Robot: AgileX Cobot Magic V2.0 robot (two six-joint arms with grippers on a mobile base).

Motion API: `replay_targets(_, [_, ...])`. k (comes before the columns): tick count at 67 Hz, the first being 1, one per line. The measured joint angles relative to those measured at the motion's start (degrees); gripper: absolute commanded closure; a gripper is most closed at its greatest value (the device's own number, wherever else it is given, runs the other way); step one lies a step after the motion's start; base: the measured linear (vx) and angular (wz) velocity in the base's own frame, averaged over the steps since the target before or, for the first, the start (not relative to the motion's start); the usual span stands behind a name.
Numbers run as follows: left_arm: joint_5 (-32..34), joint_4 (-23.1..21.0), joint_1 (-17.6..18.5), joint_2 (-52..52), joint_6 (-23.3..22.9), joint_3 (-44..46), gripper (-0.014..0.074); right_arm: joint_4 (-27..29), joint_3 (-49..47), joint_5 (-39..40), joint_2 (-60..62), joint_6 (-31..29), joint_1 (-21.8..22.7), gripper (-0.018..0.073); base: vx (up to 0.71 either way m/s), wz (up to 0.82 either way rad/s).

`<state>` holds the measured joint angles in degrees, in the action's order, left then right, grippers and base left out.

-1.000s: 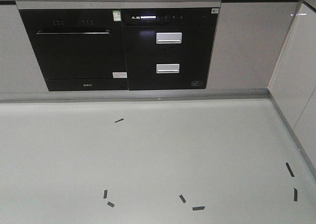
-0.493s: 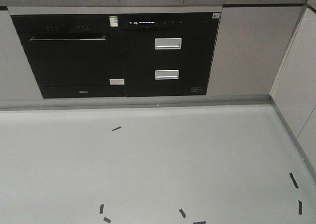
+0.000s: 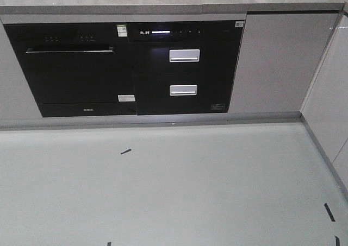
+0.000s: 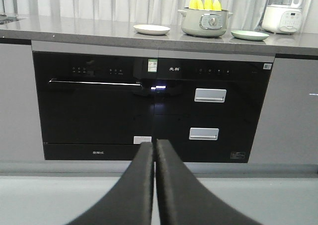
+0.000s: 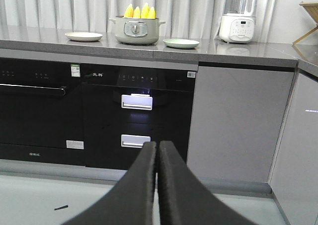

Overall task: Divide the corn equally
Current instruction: 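Drive the base toward the counter with the steamer pot and plates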

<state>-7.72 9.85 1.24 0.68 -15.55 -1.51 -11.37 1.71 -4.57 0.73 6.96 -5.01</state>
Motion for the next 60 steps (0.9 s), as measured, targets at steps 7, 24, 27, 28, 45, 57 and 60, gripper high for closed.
replay_targets(7, [0.0, 0.0, 0.0, 0.0, 0.0, 0.0, 0.0602, 0.0, 0.0, 0.0, 0.0, 0.0, 0.0, 0.0561, 0.21, -0.02])
replay_targets(24, [0.0, 0.0, 0.0, 0.0, 0.0, 0.0, 0.0602, 0.0, 0.0, 0.0, 0.0, 0.0, 0.0, 0.0561, 0.24, -0.03])
replay_targets(27, [0.0, 0.0, 0.0, 0.0, 0.0, 0.0, 0.0602, 0.0, 0.0, 0.0, 0.0, 0.0, 0.0, 0.0561, 0.24, -0.01])
replay_targets(28, [0.0, 0.0, 0.0, 0.0, 0.0, 0.0, 0.0602, 0.0, 0.0, 0.0, 0.0, 0.0, 0.0, 0.0561, 0.24, 0.0])
replay_targets(45, [0.0, 0.0, 0.0, 0.0, 0.0, 0.0, 0.0602, 0.0, 0.0, 0.0, 0.0, 0.0, 0.0, 0.0561, 0.25, 0.01])
replay_targets(57, [0.0, 0.0, 0.0, 0.0, 0.0, 0.0, 0.0602, 0.0, 0.0, 0.0, 0.0, 0.0, 0.0, 0.0561, 0.24, -0.02])
replay_targets(60, [0.0, 0.0, 0.0, 0.0, 0.0, 0.0, 0.0602, 0.0, 0.0, 0.0, 0.0, 0.0, 0.0, 0.0561, 0.22, -0.03])
